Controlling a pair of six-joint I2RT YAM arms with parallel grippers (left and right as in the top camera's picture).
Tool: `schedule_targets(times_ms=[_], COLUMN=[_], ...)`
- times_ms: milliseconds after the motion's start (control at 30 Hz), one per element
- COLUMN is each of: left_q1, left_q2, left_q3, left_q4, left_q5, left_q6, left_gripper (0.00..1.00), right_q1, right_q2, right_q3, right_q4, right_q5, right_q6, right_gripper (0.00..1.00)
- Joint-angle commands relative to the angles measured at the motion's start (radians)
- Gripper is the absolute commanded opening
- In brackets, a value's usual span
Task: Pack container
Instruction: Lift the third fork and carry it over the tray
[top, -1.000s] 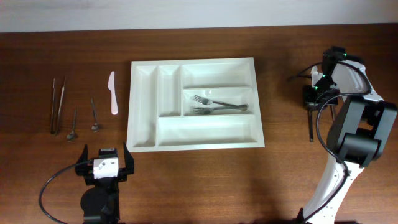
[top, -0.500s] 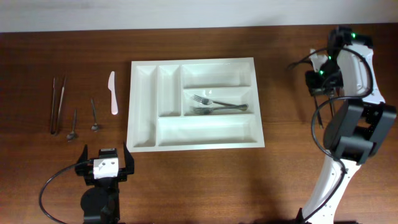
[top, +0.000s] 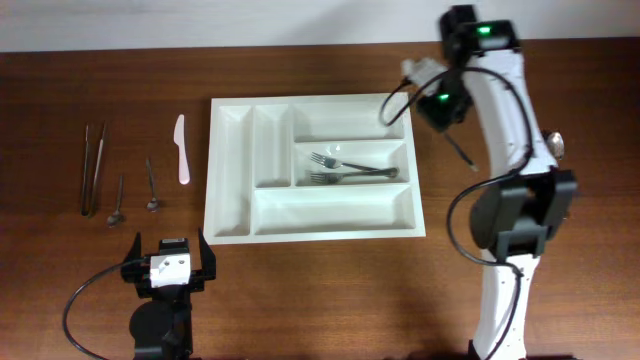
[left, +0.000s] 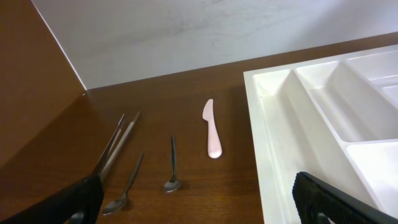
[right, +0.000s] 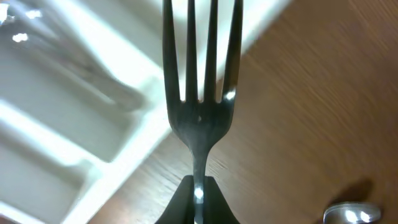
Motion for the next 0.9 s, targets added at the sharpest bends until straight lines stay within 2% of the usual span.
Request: schedule_targets(times_ms=[0,133,333,500,867], left_q1=[-0.005,-0.005,-0.005,-0.005,-0.005], left_q2=[-0.008,-0.008,-0.008,-0.008,-0.008], left_q3=[-0.006,-0.006,-0.006,-0.006,-0.006], left_q4=[0.003,0.003,0.003,0.003,0.003], left_q5=[0.01,0.01,0.01,0.01,0.01], left_q6=[0.008,0.008,0.008,0.008,0.008], left_gripper=[0.99,0.99,0.99,0.99,0.99], right_q1=[0.077,0.146,0.22,0.254,0.267], right_q2=[0.0,0.0,0.0,0.0,0.0], right_q3=[0.019,0.019,0.019,0.019,0.014], right_q4=[-0.008,-0.005,0.0,0.0,-0.008], right_q5=[-0.013,-0.014,-0.041,-0.063,-0.134], right_q6=[-0.127,-0.244,-0.341,-0.352,-0.493], right_gripper=[0.04,0.04,0.04,0.04,0.04])
